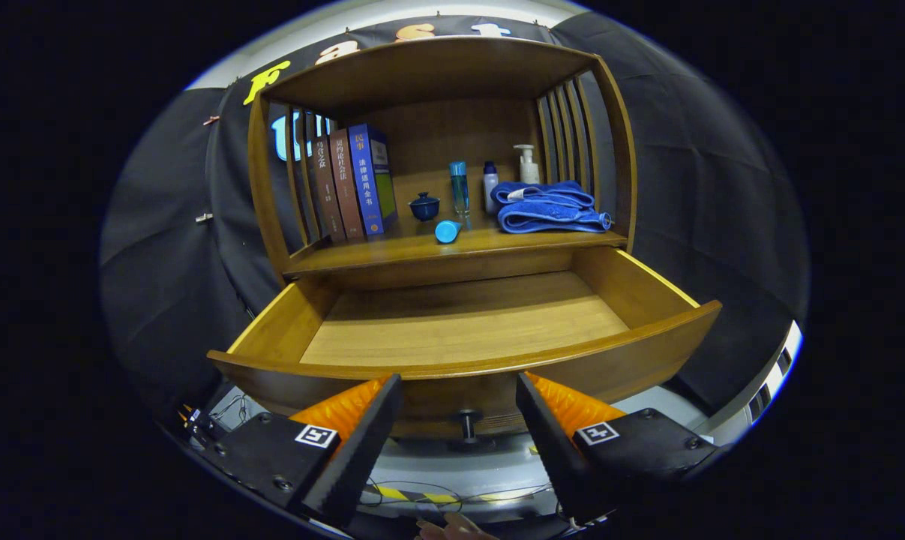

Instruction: Pull open the drawer, take out the items inside it, and place them on the countertop above the cabinet.

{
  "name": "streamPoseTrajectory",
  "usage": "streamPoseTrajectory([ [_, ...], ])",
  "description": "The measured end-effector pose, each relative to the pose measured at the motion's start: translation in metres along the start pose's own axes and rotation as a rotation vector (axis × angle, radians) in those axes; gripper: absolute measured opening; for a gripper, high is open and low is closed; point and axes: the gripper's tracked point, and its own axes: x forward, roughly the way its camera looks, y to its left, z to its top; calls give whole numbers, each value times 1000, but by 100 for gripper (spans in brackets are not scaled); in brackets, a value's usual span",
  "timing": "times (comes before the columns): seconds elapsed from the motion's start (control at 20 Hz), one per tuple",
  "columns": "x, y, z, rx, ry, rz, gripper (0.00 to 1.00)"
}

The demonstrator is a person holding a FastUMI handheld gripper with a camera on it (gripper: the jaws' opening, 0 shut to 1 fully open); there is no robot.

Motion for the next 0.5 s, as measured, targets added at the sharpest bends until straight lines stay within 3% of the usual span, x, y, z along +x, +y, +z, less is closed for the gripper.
streamPoseTrajectory([
  [0.5, 65, 3, 37, 29, -11, 1, 100],
])
